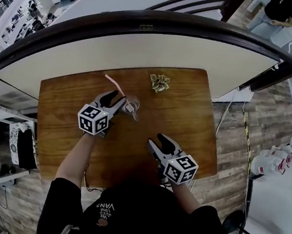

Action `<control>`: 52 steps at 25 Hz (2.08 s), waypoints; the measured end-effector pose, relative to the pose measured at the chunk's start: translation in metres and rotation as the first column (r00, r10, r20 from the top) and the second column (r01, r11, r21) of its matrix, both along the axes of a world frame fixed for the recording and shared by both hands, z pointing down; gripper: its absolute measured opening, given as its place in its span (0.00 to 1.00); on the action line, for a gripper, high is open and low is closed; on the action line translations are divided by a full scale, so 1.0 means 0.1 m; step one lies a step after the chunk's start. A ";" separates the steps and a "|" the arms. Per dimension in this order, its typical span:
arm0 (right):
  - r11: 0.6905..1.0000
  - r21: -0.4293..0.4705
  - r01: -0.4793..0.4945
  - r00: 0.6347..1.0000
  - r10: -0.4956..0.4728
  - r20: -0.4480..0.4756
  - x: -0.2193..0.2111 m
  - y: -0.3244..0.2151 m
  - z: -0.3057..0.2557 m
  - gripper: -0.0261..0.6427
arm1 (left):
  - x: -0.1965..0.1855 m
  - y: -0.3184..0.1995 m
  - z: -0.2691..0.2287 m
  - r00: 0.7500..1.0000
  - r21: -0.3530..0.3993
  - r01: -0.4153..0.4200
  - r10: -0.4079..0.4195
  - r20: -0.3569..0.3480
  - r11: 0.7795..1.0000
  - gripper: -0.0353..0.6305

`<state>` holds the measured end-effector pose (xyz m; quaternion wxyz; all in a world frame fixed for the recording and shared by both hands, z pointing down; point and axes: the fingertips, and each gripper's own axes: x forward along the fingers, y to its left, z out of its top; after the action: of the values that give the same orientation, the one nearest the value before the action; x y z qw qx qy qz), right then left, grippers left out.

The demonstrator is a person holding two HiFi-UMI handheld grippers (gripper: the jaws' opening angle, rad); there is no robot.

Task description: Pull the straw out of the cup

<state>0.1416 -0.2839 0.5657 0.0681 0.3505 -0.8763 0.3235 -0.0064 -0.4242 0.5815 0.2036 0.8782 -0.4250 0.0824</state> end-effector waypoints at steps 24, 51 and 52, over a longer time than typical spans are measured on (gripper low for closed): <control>0.996 -0.024 -0.091 0.996 0.091 -0.013 0.17 0.17 0.05 0.30 | 0.06 -0.10 0.08 0.998 -0.061 -0.005 0.001 -0.067 0.998 0.11; 0.970 0.038 -0.242 0.970 0.242 0.006 0.04 0.68 -0.24 0.30 | -0.10 0.28 -0.95 0.988 0.168 -0.023 0.048 -0.147 0.986 0.10; 0.968 0.041 -0.246 0.969 0.246 0.006 0.02 0.71 -0.26 0.30 | -0.11 0.32 -0.99 0.987 0.177 -0.028 0.055 -0.149 0.984 0.10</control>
<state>0.1436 -0.2130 0.5400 0.0198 0.4577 -0.8326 0.3112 -0.0174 -0.3919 0.4823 0.1561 0.9050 -0.3953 -0.0187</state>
